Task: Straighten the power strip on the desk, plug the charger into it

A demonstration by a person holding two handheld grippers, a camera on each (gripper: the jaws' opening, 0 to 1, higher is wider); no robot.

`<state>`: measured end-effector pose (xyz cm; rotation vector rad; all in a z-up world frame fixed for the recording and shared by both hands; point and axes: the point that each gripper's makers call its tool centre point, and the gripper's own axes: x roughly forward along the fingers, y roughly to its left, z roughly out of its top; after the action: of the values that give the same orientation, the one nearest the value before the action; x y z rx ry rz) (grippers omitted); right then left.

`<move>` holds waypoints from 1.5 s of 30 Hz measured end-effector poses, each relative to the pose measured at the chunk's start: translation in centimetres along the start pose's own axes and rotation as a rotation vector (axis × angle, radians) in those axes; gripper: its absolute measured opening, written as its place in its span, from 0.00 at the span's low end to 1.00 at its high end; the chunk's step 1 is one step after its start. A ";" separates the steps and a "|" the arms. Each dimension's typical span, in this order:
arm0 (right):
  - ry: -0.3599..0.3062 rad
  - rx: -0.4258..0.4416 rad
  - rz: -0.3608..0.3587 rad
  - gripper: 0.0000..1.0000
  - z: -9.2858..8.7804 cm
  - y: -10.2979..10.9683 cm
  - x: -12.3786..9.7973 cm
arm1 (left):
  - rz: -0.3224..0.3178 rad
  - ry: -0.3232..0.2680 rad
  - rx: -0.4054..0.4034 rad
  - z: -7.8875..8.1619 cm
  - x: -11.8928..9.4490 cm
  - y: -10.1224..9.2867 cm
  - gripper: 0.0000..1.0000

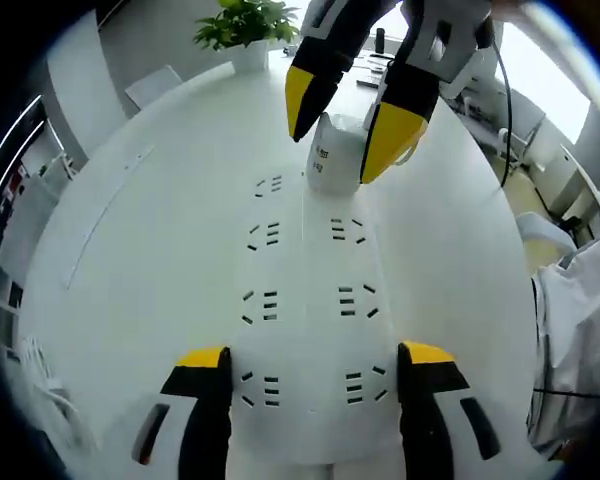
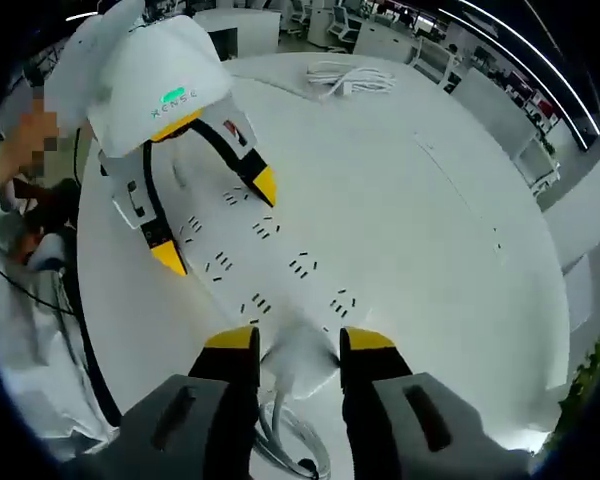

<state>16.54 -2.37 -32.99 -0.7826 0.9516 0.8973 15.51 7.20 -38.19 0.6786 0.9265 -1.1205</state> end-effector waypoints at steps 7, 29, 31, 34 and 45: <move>0.005 0.061 -0.005 0.30 -0.3 -0.2 0.1 | -0.014 0.005 0.003 0.0 0.0 -0.1 0.68; -0.138 0.218 0.032 0.36 -0.7 -0.5 -0.7 | -0.074 -0.053 0.061 0.4 0.4 -0.7 0.71; -0.166 0.246 0.042 0.36 -0.5 -0.5 -0.7 | -0.077 -0.076 0.056 0.5 0.4 -0.7 0.71; -0.195 0.268 0.049 0.37 -0.4 -0.5 -0.8 | -0.083 -0.112 0.050 0.5 0.4 -0.7 0.72; -0.320 0.262 0.053 0.45 0.3 0.0 -1.4 | -0.084 -0.237 -0.072 1.1 0.1 -0.4 0.76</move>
<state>16.21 -2.56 -31.60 -0.3775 0.7881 0.8910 15.45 6.12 -37.82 0.4410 0.7938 -1.2071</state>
